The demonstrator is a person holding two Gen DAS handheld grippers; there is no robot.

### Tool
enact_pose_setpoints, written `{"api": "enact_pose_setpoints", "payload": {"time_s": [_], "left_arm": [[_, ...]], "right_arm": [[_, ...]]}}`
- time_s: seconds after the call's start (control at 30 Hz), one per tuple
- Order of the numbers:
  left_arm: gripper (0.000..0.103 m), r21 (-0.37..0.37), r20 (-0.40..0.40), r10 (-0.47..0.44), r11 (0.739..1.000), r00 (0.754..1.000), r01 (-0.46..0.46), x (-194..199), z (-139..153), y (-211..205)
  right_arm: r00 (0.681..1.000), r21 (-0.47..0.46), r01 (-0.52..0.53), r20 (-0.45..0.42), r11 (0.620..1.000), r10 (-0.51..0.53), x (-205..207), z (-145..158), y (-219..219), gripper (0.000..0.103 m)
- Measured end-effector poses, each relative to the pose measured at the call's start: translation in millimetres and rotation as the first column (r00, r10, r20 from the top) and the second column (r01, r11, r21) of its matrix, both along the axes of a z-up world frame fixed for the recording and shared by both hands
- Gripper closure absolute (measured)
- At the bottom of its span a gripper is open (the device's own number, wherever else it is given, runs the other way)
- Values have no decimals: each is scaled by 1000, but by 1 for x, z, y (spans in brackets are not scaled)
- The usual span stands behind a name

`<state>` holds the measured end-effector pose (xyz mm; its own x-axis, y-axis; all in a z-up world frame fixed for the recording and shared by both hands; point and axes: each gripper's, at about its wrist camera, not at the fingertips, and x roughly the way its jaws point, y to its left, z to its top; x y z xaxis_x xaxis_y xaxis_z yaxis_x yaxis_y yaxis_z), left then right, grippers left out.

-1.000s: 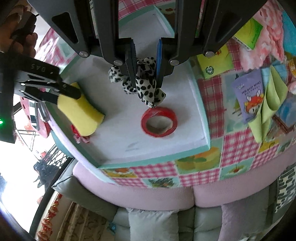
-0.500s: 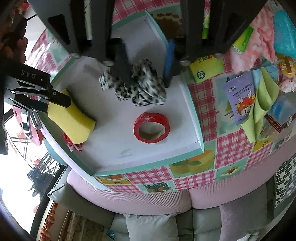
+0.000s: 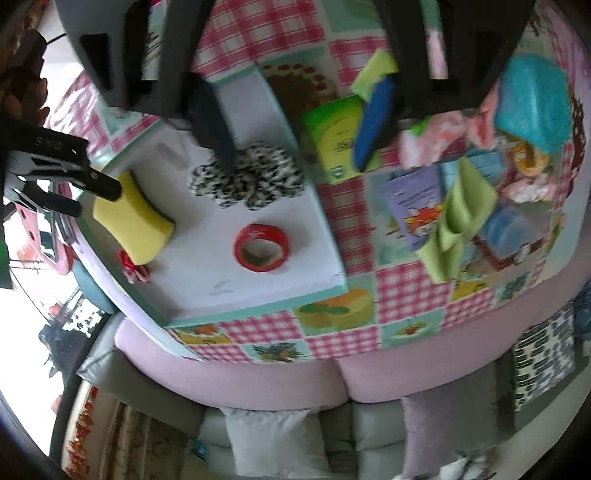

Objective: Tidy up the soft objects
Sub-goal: 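Open the left tool to drop the plush while the right releases the sponge, then move both open tools back toward the pile of items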

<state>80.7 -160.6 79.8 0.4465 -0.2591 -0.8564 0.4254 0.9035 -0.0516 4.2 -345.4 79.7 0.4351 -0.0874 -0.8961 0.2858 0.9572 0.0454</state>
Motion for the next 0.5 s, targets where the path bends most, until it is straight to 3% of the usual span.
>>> {"api": "enact_pose_setpoints", "payload": {"time_s": [0.1, 0.2, 0.5], "left_arm": [[23, 16, 26, 50, 999, 998, -50, -1, 3, 13], [13, 27, 42, 97, 995, 994, -98, -3, 5, 25], [13, -6, 64, 170, 986, 983, -169, -18, 15, 62]], "right_arm": [[1000, -10, -10, 18, 1000, 10, -5, 6, 6, 0], [999, -19, -24, 22, 1000, 24, -9, 11, 14, 0], [999, -18, -36, 20, 999, 36, -23, 22, 37, 0]]}}
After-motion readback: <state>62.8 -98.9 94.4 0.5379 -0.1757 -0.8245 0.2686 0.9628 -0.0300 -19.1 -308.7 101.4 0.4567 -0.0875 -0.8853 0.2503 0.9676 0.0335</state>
